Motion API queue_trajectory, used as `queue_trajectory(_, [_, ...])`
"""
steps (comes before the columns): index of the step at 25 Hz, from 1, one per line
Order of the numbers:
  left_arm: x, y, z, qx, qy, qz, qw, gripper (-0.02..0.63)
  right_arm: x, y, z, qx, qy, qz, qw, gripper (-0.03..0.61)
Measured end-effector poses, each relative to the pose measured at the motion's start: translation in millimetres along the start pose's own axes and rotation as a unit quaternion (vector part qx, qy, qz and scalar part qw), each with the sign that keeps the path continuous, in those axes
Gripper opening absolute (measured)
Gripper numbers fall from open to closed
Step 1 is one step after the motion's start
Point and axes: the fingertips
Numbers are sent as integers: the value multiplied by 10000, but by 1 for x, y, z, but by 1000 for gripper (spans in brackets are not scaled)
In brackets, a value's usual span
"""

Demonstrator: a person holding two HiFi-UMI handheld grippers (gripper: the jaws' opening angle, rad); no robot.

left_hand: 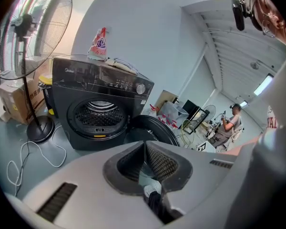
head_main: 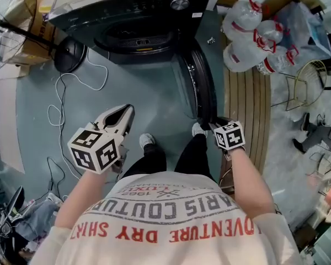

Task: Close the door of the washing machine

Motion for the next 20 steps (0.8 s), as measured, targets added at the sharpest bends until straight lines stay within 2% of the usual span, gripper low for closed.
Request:
queue_trajectory(10, [-42, 18, 39, 33, -5, -89, 10000, 38, 20, -17, 69, 549, -174, -296, 9979, 120])
queue_trajectory(20, [-86, 44, 90, -301, -271, -221, 9989, 38, 55, -54, 137, 1081, -454, -493, 9919, 146])
Point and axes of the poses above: the fingertips, and each gripper's own axes: x forward along the fingers, z to its left, y out of its underside, and after that the axes turned 4 degrees about z, right-handed
